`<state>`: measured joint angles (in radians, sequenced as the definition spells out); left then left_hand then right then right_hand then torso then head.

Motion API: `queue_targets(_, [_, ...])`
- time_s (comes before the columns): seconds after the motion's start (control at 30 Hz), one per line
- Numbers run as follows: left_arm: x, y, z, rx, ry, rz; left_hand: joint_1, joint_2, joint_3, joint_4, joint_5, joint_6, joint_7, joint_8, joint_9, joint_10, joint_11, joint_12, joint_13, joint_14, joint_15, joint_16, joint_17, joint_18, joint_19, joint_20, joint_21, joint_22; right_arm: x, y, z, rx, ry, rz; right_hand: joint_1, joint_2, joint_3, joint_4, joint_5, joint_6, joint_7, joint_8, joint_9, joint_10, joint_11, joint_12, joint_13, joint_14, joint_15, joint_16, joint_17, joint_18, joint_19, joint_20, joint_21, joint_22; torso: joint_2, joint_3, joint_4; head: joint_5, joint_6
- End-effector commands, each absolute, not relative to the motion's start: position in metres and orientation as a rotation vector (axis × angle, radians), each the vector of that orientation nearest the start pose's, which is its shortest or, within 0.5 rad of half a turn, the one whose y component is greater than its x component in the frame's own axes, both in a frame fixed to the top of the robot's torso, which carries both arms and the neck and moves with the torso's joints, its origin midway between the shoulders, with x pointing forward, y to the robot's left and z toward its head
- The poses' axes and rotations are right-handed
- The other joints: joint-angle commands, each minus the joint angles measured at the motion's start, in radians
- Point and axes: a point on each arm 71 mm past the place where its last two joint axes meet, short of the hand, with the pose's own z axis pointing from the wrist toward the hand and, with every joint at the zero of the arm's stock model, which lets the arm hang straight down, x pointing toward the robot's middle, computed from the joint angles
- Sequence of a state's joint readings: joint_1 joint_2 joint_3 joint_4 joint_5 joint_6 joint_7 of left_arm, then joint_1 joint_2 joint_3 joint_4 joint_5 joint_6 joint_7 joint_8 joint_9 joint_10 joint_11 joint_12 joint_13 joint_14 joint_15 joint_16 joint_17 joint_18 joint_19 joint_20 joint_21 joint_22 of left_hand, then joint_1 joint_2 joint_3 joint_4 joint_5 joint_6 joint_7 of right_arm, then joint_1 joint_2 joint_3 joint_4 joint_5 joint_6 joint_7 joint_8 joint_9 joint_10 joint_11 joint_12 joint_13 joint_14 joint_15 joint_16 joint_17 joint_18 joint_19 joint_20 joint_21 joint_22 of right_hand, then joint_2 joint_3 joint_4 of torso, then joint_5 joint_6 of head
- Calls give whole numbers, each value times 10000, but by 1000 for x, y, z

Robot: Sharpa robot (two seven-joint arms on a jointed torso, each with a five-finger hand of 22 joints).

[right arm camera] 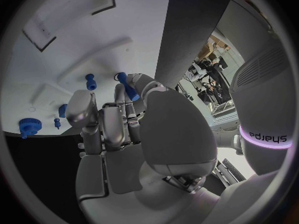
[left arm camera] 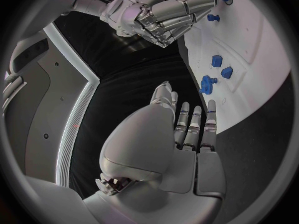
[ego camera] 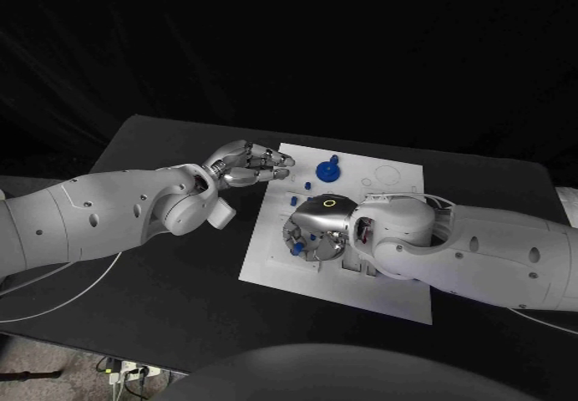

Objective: Assemble the parts on the task board

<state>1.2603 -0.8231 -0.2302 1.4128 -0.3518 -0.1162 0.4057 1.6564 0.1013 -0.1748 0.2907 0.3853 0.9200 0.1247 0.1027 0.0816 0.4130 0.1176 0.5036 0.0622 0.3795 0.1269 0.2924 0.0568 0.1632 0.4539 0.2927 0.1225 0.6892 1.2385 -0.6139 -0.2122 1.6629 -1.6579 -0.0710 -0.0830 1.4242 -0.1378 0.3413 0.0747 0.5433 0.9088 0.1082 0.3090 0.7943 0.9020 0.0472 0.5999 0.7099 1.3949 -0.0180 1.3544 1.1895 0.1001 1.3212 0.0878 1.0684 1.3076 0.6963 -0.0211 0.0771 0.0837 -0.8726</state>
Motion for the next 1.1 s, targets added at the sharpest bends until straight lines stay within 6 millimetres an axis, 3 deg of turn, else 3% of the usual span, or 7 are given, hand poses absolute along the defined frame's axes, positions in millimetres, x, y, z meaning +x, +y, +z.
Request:
queue_targets(0.03, [485, 215, -219, -6504, 17466, -14791, 19, 101, -35, -21, 33, -31, 67, -25, -14, 15, 47, -22, 15, -36, 21, -17, -2, -168, 63, -23, 43, -15, 402, -51, -223, -8043, 17960, 8213, -93, 6, 66, -8, -17, -39, 56, -61, -15, -76, 28, -62, 1, -67, 21, -60, -33, 30, -86, 27, -76, 1266, 2, -3, -7, 1, 0])
queue_targets(1.1, [485, 214, -220, -6508, 17630, -14831, 52, 107, -37, -34, 57, -17, 73, -14, -10, 28, 57, -18, 15, -41, 22, -23, -3, -169, 78, -24, 49, -27, 401, -50, -228, -7853, 17988, 8258, -202, -9, 83, -9, -57, -74, 76, -175, -51, -111, 58, -76, 33, -109, 49, -96, -81, 41, -134, 52, -137, 1249, -6, -7, -8, 28, 0])
